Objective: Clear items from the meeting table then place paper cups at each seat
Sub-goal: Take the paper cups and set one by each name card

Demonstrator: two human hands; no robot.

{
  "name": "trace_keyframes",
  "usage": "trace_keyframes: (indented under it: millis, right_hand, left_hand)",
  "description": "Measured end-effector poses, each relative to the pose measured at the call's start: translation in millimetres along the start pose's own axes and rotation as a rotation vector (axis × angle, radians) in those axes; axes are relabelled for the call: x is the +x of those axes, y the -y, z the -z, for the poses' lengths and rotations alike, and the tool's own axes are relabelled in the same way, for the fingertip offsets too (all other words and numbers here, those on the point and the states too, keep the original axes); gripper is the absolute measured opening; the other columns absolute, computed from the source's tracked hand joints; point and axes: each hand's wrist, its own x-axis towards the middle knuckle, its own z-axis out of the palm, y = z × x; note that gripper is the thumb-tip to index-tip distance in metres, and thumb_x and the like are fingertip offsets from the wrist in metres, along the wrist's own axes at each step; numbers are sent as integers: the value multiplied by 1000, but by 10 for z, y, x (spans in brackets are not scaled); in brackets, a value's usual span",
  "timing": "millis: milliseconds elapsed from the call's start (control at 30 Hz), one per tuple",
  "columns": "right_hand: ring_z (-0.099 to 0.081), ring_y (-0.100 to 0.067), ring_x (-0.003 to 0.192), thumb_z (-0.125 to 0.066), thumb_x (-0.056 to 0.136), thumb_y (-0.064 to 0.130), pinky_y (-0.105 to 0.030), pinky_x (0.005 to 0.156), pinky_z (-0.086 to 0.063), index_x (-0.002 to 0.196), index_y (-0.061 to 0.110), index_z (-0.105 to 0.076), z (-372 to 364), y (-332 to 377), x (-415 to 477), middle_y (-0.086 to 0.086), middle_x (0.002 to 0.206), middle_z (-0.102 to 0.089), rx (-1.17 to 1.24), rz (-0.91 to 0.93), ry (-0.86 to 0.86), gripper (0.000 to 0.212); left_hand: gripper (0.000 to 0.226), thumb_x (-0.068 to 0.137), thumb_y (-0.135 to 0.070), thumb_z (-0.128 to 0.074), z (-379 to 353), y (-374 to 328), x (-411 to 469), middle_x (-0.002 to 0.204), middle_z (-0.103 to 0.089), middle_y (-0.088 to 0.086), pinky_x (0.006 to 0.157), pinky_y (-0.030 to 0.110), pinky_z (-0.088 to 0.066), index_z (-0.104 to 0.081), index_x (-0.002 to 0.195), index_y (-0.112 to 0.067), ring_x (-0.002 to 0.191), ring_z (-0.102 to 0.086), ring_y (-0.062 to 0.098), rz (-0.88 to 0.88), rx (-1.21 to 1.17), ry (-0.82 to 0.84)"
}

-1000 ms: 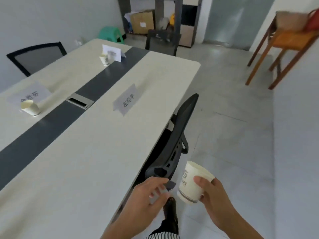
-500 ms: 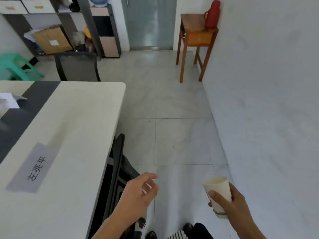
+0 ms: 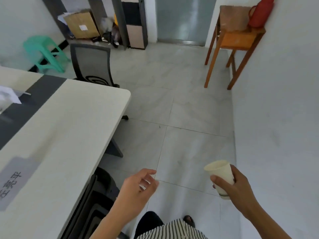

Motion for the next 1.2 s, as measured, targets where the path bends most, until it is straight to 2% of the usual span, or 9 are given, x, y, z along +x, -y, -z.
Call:
trace_keyframes:
  millis: [133,333,400,500,667,833,1000,1100,1200]
  right_hand:
    - [-68,-31,88,-71,46,62,-22,50,-53,107,28,-58,-231,476,799,-7,99,-68,-84,84,158,70]
    - [-69,-27,84,-73,46,58,-20,49,-52,101,31,-61,-1067,1160,1631,-5,94,-69,-131,165,363,62]
    - [-69,-27,82,-74,46,56,-20,50,-53,100,30,-63,-1338,1432,1852,-4,91,-70,-145,195,415,60]
    - [-69,-25,79,-75,47,54,-22,53,-53,99,29,-64,-1733,1918,2203,-2,86,-71,-167,265,486,59]
    - [-71,-26,76,-74,48,56,-30,60,-55,98,27,-65,-2327,2484,2750,-1,86,-73,-239,303,599,59]
    - [-71,-28,78,-73,47,57,-34,63,-54,97,26,-66,-3124,2864,3211,-2,83,-74,-342,329,825,59]
    - [-71,-28,78,-71,50,58,-38,68,-56,97,29,-64,-4081,3258,3546,1,83,-73,-437,386,1072,55]
    - [-69,-31,84,-68,53,59,-35,69,-53,98,27,-64,-4666,3477,3630,-4,87,-71,-493,411,1225,56]
    - [-64,-20,81,-62,51,61,-27,65,-47,98,22,-62,-5248,3614,3500,-4,91,-69,-596,430,1399,61]
  left_hand:
    - [18,88,-26,-64,209,42,255,94,-66,-21,73,18,-53,-61,101,-38,82,-65,5,99,-75,-141]
    - [15,85,-25,-67,646,374,749,85,-72,2,75,41,-57,-67,99,-32,75,-69,22,269,-237,-331]
    - [13,84,-27,-68,854,407,974,83,-72,4,73,45,-56,-68,96,-33,69,-67,19,295,-285,-388]
    - [14,80,-31,-68,1245,342,1346,81,-72,5,74,42,-55,-68,93,-32,67,-65,11,264,-331,-478]
    - [15,88,-23,-65,1853,256,1735,83,-70,-4,63,16,-49,-66,100,-30,69,-61,4,243,-329,-615]
    - [14,88,-25,-64,2142,507,1686,85,-70,1,64,19,-50,-65,99,-32,73,-64,10,422,-411,-836]
    - [14,86,-20,-67,2141,684,1579,80,-70,4,72,39,-55,-67,92,-33,73,-67,18,685,-533,-1066]
    - [14,86,-21,-66,2192,606,1651,80,-71,4,70,32,-55,-66,92,-33,72,-67,13,753,-579,-1191]
    - [15,86,-24,-65,2201,575,1692,81,-72,-3,69,22,-53,-65,96,-35,75,-67,6,817,-584,-1324]
